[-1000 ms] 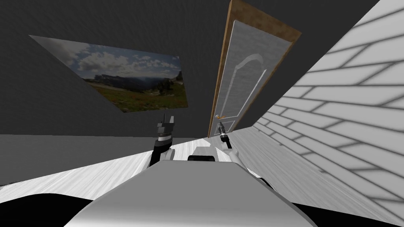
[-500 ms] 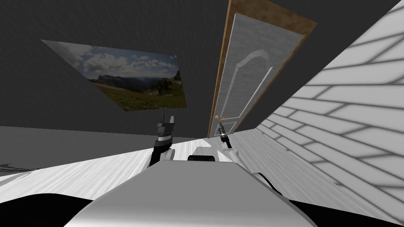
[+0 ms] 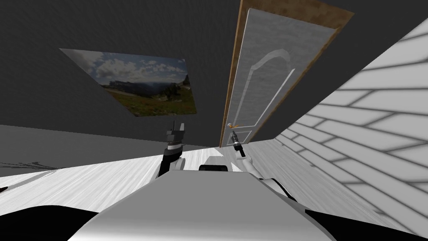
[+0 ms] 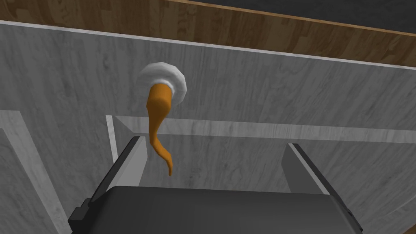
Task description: Pull the door open
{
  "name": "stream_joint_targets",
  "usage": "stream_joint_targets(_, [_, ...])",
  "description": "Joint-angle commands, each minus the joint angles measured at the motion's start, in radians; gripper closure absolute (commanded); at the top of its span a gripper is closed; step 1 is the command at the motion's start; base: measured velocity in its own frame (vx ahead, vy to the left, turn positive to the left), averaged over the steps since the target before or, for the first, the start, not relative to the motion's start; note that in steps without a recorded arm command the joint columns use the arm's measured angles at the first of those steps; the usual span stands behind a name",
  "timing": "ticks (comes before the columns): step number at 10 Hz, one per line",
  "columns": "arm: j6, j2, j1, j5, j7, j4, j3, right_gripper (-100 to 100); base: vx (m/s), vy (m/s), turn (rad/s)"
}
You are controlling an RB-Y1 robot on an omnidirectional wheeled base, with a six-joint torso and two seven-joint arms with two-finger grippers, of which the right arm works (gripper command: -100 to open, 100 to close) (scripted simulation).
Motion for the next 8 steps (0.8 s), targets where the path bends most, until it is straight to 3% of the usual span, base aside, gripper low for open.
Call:
stream_joint_targets(1, [-0.010,-0.005,-0.018,-0.002,-0.005,0.044,0.004,-100,0.014,-0.091,0.098])
stream_joint_targets(2, [-0.010,-0.005,-0.018,-0.002,-0.005,0.044,0.004,-100,0.013,-0.076,0.043])
stream_joint_targets(5, [-0.019,-0.015,-0.051,-0.006,-0.013,0.120,0.010,-100,0.013,-0.092,0.083])
stream_joint_targets(8, [-0.029,-0.026,-0.087,-0.010,-0.021,0.201,0.017,-100,0.011,-0.149,0.115])
